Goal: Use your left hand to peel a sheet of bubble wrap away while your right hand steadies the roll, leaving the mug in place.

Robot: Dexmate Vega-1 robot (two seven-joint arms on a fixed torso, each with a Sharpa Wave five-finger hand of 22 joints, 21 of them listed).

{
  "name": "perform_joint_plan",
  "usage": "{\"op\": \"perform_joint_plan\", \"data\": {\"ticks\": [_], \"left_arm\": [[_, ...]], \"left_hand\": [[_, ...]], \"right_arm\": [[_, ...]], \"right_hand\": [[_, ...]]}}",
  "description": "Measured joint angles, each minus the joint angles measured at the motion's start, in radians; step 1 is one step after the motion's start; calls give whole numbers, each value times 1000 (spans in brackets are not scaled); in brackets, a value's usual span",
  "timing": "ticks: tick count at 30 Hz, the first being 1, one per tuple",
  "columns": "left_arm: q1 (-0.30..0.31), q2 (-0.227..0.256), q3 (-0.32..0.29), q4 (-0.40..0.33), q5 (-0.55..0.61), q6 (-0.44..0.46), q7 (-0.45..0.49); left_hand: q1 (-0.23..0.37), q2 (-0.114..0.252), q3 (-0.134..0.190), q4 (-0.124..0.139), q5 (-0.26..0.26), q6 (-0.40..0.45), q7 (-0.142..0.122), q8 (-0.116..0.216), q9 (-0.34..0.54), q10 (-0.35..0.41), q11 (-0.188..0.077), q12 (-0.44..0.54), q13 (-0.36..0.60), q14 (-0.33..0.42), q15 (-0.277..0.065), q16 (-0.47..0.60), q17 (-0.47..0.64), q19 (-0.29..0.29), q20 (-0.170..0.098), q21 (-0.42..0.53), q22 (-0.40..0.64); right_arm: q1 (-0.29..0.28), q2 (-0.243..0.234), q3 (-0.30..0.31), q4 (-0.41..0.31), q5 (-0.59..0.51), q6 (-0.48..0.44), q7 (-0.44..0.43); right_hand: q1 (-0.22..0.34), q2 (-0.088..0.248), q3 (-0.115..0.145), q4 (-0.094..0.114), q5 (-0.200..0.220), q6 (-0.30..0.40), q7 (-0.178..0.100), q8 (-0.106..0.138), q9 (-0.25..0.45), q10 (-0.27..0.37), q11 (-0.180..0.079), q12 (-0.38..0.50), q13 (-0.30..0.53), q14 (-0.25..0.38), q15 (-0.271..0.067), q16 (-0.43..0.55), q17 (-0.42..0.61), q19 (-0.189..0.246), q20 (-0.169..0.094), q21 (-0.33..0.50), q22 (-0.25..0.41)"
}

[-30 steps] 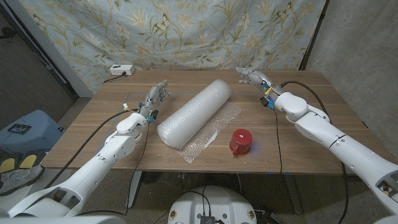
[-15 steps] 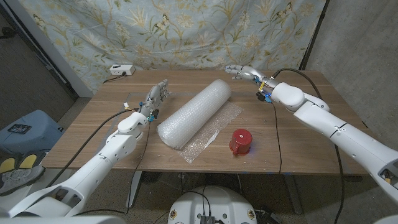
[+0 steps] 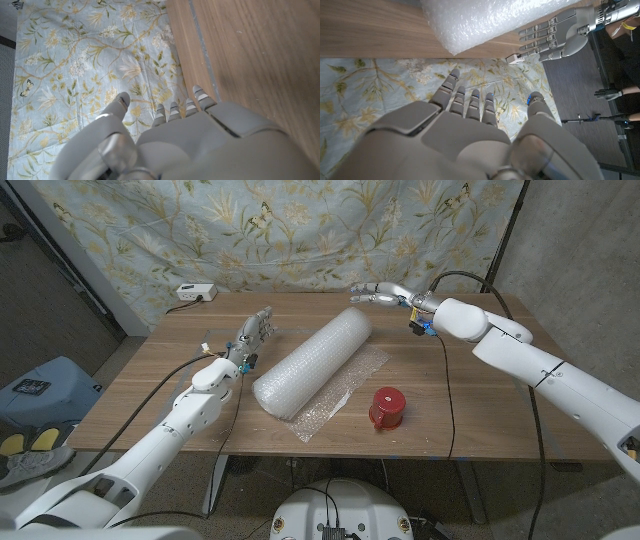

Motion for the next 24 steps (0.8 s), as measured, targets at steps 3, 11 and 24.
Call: {"op": "perform_joint_plan", "data": {"ticks": [3, 11, 24], "left_arm": [[-3, 0, 1, 3, 0, 4, -5], [-2, 9, 1, -3, -7, 17, -12], [15, 20, -6, -16, -18, 25, -14]], "left_hand": [[0, 0, 4, -4, 0, 0, 0, 0, 0, 0, 0, 0, 0, 0, 0, 0, 0, 0, 0, 0, 0], [4, 4, 0, -8, 0, 0, 0, 0, 0, 0, 0, 0, 0, 0, 0, 0, 0, 0, 0, 0, 0], [5, 5, 0, -8, 4, 0, 0, 0, 0, 5, 5, 0, 0, 0, 0, 0, 0, 0, 0, 0, 0]], "right_arm": [[9, -2, -8, -14, -34, -8, 17], [35, 1, -39, -50, -122, -20, 60], [74, 7, -79, -100, -272, -10, 144]], "right_hand": [[13, 0, 4, -6, 0, 0, 0, 0, 0, 0, 0, 0, 0, 0, 0, 0, -4, 8, 8, 0, 0], [41, -4, 14, -21, 5, -5, 5, 0, 5, -3, -3, 0, 0, 0, 0, 0, -9, 7, 14, 0, 0], [79, -16, 27, -34, 5, -5, 6, 4, 5, 1, -7, 0, 0, 9, -9, 0, -13, 14, 22, 0, 0]]}}
